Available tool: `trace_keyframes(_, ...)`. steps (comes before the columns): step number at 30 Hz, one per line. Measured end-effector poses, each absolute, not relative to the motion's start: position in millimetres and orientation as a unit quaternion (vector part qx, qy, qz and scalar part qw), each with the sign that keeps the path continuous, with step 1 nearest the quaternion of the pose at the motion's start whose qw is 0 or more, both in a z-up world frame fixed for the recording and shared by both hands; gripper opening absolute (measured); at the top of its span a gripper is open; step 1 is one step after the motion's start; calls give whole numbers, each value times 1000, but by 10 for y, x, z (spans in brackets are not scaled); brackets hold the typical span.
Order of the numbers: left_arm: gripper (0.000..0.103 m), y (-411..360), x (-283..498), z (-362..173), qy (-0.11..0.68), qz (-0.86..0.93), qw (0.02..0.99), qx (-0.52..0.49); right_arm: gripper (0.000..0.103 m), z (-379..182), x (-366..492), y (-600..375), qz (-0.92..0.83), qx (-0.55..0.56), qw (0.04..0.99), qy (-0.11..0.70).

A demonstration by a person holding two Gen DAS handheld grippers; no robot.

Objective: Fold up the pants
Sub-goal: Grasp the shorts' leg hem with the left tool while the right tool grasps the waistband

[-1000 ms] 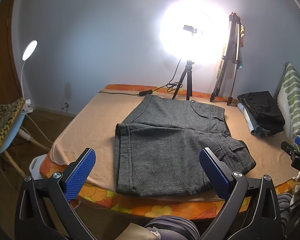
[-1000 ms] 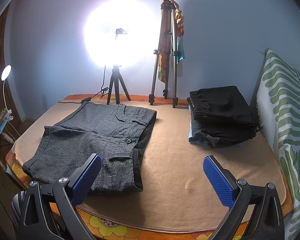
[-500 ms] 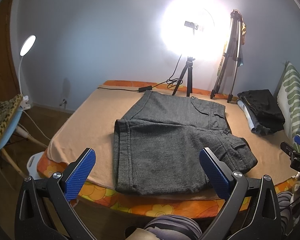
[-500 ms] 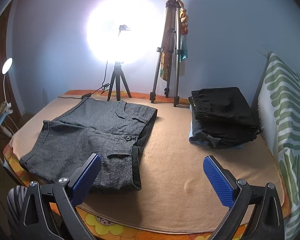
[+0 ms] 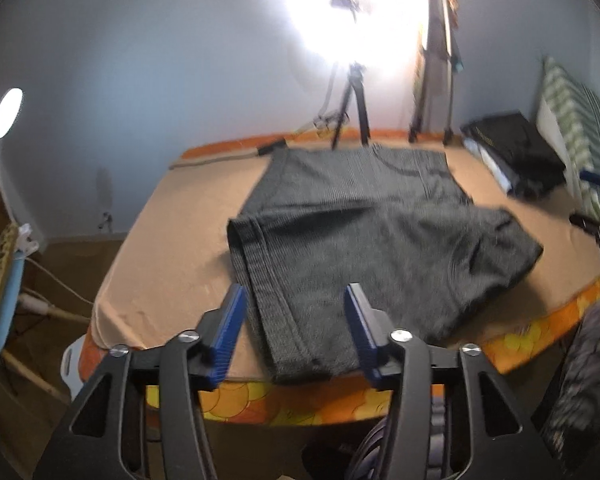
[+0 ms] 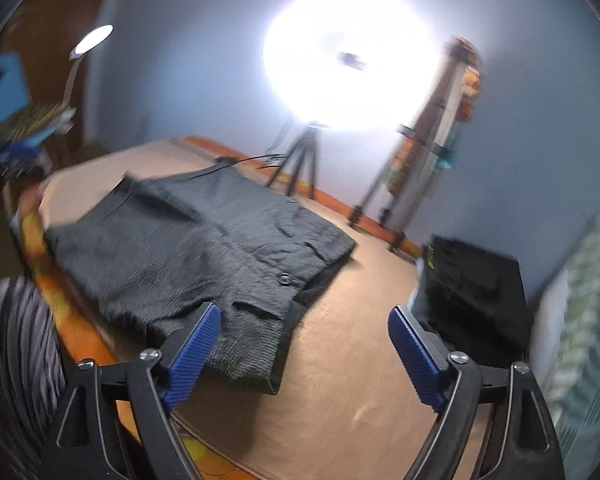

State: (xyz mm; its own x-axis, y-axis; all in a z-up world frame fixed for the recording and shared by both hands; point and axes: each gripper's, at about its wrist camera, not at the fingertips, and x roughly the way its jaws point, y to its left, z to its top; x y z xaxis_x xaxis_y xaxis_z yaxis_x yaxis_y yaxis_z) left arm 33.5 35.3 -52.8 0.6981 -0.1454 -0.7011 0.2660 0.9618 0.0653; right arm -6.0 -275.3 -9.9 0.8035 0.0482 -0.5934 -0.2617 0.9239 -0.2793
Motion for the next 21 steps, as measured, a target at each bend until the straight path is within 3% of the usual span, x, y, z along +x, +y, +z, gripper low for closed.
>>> trace_keyframes(5, 40, 319, 332, -733, 398, -144, 898, 124, 73, -281, -8, -2556, 153, -228, 906, 323)
trace_keyframes(11, 39, 348, 375, -1011, 438, -181, 866, 158, 61, -618, 49, -2293, 212, -304, 858, 356)
trace_keyframes(21, 39, 359, 351, -1268, 452, -191, 842, 225, 55, -964, 159, -2066, 255, -374, 806, 382)
